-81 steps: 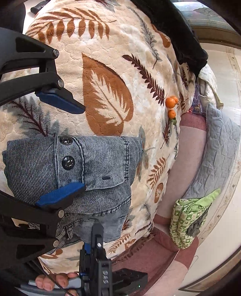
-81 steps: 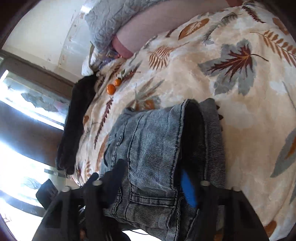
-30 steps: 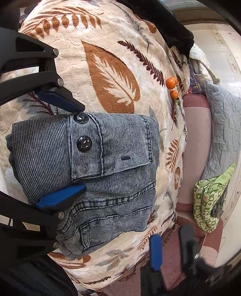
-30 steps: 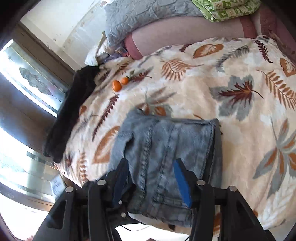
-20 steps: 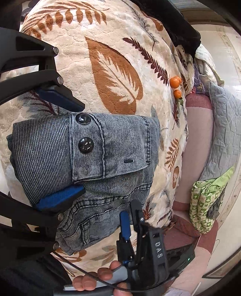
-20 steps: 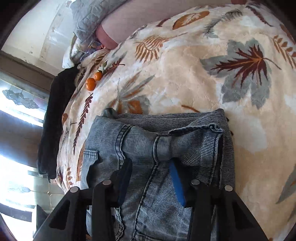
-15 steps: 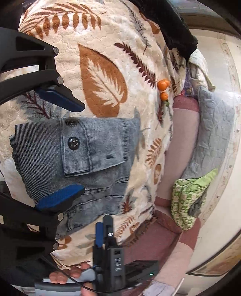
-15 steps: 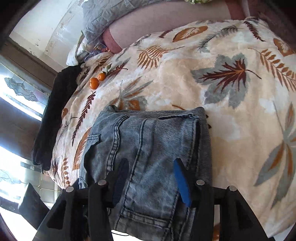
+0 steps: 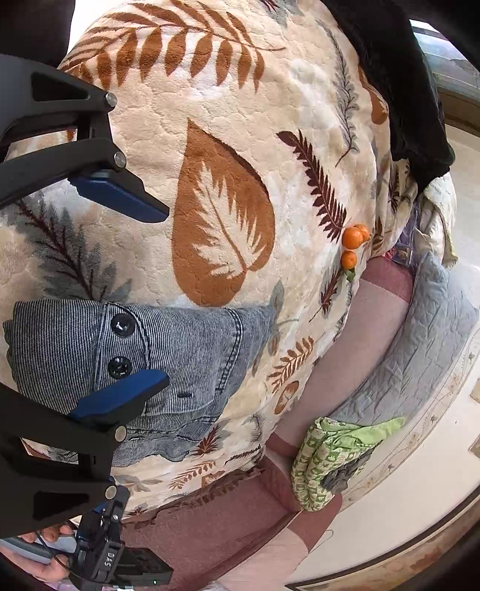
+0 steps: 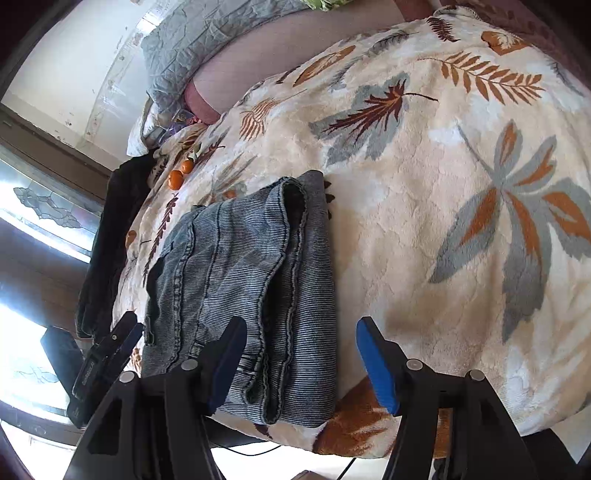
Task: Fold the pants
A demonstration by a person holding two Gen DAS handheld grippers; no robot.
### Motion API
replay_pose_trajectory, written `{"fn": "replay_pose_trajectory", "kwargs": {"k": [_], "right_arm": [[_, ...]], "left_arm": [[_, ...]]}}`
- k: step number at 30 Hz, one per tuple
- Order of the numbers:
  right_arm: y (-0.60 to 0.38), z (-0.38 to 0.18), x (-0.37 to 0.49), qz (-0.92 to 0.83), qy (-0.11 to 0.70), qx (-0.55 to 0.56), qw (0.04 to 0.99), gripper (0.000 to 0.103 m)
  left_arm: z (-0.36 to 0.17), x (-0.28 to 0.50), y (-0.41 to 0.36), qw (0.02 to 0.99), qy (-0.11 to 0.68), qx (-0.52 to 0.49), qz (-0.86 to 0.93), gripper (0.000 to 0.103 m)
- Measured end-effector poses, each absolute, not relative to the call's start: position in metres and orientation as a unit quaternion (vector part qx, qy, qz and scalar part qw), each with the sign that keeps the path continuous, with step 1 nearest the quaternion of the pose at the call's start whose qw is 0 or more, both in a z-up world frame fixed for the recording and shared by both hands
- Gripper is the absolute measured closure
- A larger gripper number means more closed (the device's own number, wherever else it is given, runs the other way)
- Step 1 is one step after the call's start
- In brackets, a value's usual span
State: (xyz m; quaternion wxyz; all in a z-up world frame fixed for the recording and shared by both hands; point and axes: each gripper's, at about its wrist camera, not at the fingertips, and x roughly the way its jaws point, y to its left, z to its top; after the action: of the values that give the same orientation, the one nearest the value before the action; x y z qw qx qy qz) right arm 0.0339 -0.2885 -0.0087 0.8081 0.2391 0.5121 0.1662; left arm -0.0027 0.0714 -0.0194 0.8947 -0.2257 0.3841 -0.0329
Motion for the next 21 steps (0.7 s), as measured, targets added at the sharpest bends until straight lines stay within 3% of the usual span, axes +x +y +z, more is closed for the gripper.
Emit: {"fn": "replay_pose_trajectory", "kwargs": {"k": [7,10,12,13,16,21], "right_arm": [[-0.226,0.038,0.072,0.269,0.480,0.224,0.804,0.034],[-0.206,0.013,0.102,0.265,0.510,0.220,0.788,0.032],[-0.204,-0.031,0.122,0.160,0.584,0.167,0.778,0.031],[-0.205,-0.035,0.123,0.156,0.584,0.163,0.780,0.036],[-0.187,0.003,0.122,0.178,0.570,0.116,0.794,0.036],[-0.115,0.053,0.163,0.210,0.557,0.031,0.803,0.034]], "left_arm": [[-0.024,-0.002,0.046,0.899,0.402,-0.168,-0.048,0.021],[-0.025,-0.001,0.049,0.894,0.408,-0.179,-0.053,0.021],[-0.023,-0.001,0.052,0.889,0.410,-0.190,-0.067,0.021],[-0.019,-0.004,0.054,0.891,0.405,-0.194,-0.070,0.021],[-0.012,-0.008,0.058,0.893,0.391,-0.205,-0.083,0.021],[-0.028,0.002,0.049,0.861,0.437,-0.231,-0.120,0.021]]}}
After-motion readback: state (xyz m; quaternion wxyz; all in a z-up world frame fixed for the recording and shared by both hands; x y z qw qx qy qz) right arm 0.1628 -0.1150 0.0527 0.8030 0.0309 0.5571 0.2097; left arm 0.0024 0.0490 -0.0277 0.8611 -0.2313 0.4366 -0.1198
